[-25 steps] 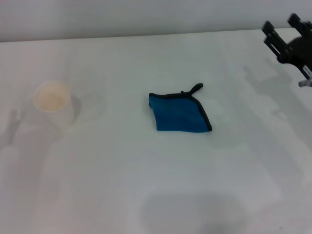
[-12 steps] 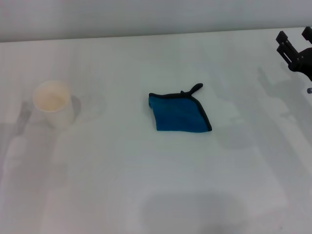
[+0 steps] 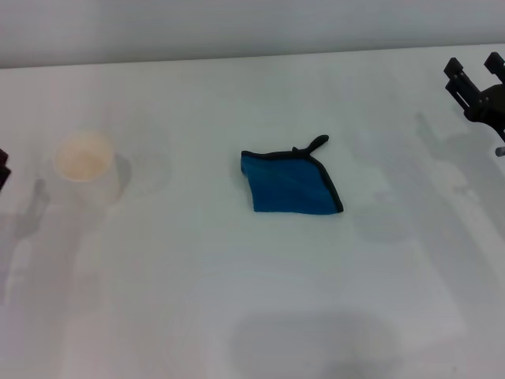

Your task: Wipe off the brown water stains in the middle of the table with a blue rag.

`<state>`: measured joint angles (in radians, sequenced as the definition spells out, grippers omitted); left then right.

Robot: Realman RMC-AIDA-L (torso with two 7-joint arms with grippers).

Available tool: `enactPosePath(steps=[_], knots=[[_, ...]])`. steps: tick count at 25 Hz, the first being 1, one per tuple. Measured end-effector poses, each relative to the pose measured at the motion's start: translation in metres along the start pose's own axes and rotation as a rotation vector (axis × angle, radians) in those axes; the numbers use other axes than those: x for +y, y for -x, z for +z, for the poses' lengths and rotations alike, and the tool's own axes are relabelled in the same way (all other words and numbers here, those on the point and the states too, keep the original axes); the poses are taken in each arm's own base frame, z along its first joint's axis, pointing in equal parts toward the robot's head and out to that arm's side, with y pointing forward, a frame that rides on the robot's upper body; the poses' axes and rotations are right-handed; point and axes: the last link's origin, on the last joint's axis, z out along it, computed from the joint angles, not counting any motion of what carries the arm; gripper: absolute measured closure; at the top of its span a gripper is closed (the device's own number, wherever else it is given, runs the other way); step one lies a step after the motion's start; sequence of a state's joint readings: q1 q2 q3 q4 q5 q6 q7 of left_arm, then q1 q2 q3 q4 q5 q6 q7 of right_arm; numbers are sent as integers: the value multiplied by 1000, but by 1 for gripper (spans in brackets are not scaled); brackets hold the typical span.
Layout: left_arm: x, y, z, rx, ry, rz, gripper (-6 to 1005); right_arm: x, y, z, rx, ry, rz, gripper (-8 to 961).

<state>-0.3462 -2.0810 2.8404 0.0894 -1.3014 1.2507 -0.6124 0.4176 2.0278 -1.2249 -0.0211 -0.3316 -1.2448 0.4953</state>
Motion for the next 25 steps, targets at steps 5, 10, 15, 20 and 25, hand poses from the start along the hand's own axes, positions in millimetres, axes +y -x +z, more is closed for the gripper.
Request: enactPosePath(steps=[5,10,15,20,25], knots=[[1,7,-9,-19,2,-15,112,2,1,3,-1,11,-2,210],[-1,10,-15,-27,-12,-17,112,3,2,5,-3,17,-5,210],[-4,10,-19,-28,-22,-15,111,3,4,8,-11,12,-10,210],[-4,12,-22,-32,-28,-19,111,4,5,15,0,10,-11,210],[-5,13,-24,-35,-32,-20,111,4,6,18,-3,11,-13,210]])
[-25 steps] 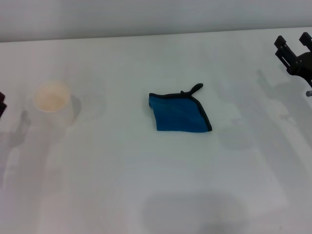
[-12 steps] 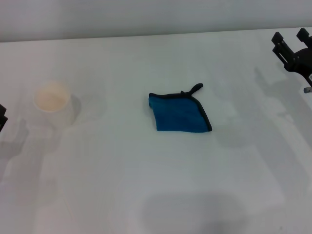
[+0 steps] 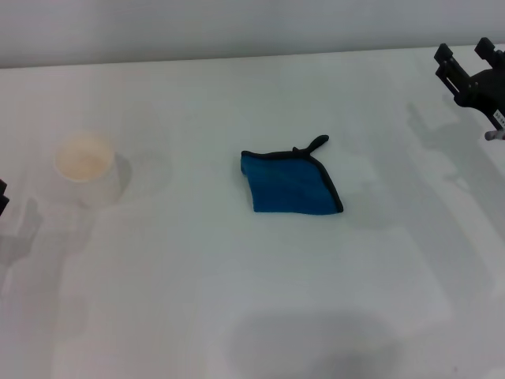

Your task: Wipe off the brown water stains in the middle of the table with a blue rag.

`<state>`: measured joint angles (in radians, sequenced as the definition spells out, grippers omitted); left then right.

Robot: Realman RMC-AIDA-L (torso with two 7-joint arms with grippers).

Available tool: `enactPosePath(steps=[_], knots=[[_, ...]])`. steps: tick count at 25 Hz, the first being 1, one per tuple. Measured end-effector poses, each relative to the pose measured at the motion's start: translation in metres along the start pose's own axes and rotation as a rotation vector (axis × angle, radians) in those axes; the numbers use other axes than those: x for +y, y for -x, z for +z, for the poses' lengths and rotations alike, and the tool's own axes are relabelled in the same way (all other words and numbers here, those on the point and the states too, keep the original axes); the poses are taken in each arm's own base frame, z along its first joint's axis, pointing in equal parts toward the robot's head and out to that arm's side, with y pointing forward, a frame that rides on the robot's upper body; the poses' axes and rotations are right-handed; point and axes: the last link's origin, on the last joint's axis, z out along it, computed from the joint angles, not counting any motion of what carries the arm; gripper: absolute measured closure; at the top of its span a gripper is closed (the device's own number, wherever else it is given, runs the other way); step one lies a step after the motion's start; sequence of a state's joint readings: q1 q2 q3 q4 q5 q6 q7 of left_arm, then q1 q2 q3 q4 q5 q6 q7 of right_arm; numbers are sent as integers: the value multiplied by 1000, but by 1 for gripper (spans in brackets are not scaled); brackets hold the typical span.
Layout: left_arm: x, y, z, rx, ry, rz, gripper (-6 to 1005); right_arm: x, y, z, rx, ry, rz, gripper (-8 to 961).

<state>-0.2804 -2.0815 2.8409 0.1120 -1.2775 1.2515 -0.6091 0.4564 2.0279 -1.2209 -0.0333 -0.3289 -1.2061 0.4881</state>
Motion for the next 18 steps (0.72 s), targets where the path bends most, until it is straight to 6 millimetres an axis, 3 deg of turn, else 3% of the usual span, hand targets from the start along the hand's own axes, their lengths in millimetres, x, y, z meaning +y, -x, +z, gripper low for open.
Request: enactPosePath(steps=[18], knots=[[-5,-1,2,-4,-26,2,111,-6,6,6,-13,-22,-5,210]])
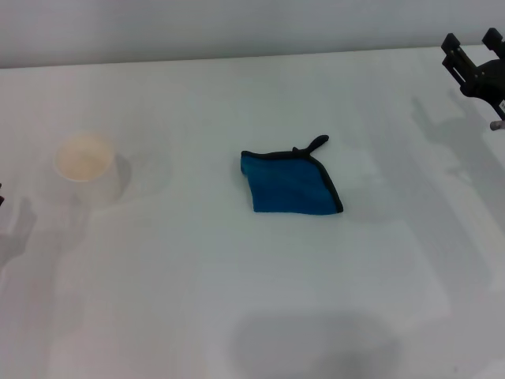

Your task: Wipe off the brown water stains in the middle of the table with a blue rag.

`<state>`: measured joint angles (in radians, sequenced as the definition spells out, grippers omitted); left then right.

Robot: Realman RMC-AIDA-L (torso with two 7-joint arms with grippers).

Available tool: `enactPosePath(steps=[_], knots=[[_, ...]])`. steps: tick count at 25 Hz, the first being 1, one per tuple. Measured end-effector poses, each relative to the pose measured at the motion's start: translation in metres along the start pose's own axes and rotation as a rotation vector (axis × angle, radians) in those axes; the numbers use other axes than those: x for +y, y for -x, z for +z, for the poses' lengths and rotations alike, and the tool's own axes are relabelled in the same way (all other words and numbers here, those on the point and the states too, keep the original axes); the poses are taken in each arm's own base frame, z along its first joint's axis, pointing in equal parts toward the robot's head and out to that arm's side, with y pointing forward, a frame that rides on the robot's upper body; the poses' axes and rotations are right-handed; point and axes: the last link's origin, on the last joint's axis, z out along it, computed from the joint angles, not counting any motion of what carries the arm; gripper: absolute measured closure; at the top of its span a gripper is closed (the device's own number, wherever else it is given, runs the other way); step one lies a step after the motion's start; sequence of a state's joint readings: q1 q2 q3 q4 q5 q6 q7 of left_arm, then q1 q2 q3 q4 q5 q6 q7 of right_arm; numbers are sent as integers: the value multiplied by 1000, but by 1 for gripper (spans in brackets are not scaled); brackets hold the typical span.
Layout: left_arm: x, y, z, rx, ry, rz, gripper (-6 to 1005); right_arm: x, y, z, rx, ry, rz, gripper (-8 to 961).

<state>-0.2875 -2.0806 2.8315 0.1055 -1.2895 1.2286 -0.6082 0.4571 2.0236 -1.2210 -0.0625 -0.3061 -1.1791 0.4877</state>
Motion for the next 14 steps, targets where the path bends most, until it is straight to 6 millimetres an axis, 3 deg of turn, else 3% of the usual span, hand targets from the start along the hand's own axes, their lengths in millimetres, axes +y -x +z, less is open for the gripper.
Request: enactPosePath(steps=[14], knots=[[-4,-10,9,56,-43,-27,112,1,0,5,12,-7,5,210]])
